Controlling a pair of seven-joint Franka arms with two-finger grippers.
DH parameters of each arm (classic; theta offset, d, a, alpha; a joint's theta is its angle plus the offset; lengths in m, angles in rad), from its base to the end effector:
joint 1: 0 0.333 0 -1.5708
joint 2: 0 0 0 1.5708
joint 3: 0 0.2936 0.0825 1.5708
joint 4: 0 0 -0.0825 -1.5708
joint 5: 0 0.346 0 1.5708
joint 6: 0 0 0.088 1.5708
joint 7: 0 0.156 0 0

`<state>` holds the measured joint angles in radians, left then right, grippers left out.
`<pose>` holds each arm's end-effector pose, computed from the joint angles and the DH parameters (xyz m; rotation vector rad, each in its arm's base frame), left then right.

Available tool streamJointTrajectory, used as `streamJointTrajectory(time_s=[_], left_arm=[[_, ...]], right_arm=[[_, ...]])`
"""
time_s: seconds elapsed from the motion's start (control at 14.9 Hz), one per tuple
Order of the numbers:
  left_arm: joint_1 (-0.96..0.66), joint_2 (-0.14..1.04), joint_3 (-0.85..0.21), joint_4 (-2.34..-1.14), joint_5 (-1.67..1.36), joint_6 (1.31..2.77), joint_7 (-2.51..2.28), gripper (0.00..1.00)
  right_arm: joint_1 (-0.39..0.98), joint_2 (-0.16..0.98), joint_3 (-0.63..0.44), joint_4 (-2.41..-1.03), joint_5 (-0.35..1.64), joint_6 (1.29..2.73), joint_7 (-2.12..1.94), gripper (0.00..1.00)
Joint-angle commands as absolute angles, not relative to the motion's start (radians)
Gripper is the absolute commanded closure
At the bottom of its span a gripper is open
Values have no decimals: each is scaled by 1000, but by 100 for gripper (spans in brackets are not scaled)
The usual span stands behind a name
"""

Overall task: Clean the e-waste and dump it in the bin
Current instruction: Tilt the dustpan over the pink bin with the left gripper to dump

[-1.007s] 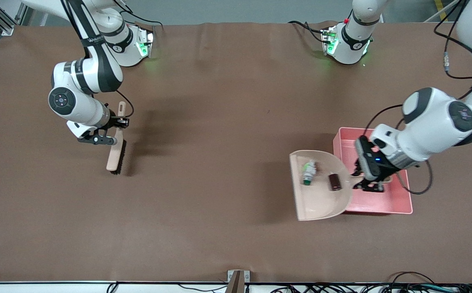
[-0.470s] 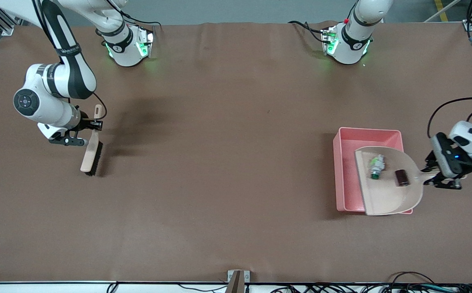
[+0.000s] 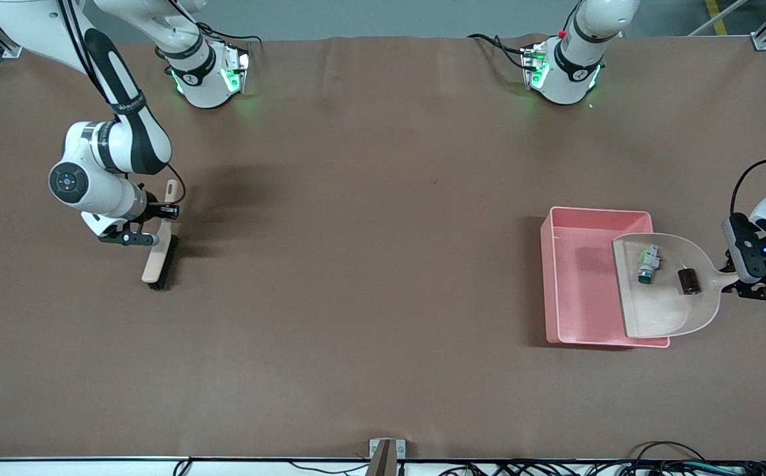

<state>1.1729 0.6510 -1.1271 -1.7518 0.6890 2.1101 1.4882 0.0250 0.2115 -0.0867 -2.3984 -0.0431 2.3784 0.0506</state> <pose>0.6025 0.1477 0.3244 -2.0430 2.2311 -0.1115 0.4378 -0.0310 0.1747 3.0756 -0.1198 -0.3575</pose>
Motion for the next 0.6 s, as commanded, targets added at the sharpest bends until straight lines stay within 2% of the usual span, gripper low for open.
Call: streamJointTrajectory(time_s=[0.0, 0.07, 0.27, 0.54], left_arm=[[1170, 629, -1134, -1744, 726, 2092, 1480, 98], [1169, 630, -1134, -1743, 727, 2092, 1480, 98], [1161, 630, -1135, -1735, 727, 2092, 1480, 98], [1135, 626, -1138, -1735, 780, 2092, 1451, 98]], right_arm=[[14, 215, -80, -2391, -61, 2373, 54, 73], [15, 215, -80, -2388, -61, 2373, 55, 70], [12, 215, -80, -2372, -61, 2356, 55, 51], [9, 215, -80, -2355, -61, 2341, 55, 37]])
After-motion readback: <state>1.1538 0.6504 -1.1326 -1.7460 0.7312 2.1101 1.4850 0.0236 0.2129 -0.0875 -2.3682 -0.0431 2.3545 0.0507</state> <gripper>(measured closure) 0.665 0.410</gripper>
